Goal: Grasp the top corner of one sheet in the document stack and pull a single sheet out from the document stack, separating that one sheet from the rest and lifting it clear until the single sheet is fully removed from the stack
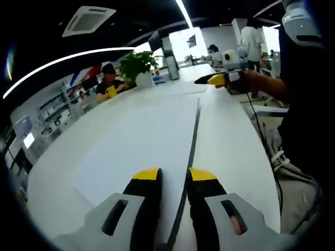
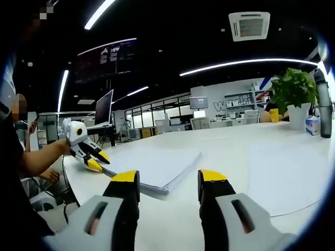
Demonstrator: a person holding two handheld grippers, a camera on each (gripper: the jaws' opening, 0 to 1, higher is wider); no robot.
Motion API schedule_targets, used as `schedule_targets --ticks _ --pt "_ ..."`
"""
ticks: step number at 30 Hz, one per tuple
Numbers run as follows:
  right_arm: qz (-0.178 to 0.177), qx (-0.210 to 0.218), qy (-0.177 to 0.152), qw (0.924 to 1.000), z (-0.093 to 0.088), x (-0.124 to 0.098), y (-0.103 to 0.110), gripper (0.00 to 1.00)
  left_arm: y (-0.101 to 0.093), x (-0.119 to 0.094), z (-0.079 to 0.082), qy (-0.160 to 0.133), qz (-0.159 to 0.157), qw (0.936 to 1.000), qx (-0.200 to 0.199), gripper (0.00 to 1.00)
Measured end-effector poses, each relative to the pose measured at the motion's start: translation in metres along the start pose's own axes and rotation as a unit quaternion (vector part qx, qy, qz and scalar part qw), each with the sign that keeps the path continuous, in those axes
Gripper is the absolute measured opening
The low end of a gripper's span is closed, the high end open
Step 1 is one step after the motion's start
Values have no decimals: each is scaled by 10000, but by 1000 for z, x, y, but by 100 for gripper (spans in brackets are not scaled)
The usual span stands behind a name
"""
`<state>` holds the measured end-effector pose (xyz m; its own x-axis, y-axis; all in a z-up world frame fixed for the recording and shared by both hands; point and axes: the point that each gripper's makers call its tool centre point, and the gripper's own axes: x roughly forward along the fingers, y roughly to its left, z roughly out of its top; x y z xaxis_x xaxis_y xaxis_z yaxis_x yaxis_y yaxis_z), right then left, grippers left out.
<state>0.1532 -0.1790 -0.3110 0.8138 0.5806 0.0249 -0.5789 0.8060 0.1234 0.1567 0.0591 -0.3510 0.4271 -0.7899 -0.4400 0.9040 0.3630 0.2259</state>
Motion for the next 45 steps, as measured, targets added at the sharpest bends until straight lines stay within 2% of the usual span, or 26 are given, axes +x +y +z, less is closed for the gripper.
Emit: schedule_targets --ticks 9,13,16,22,32,34,38,45 --pt "42 96 22 9999 1 0 2 44 2 0 0 -8 -274 9988 -413 21" --pt "13 101 14 9999 1 1 2 44 6 0 -1 -72 -446 9948 -914 21" --pt "5 103 5 9999 1 1 1 44 11 0 -1 -122 -503 9924 -1120 20" --pt "5 108 2 9999 1 2 0 44 14 1 -1 -212 -694 9844 -1602 20" --pt "26 145 -103 9998 6 0 -1 43 18 1 1 -397 -1001 9643 -2418 19" --pt "40 130 -138 9998 7 -1 0 43 17 1 2 -426 -1034 9615 -2511 19" --pt "79 116 -153 9998 10 -2 1 43 16 0 3 -417 -1078 9606 -2528 19" --pt "199 -205 -59 9996 11 4 11 44 11 -1 5 -529 -1161 9568 -2613 18"
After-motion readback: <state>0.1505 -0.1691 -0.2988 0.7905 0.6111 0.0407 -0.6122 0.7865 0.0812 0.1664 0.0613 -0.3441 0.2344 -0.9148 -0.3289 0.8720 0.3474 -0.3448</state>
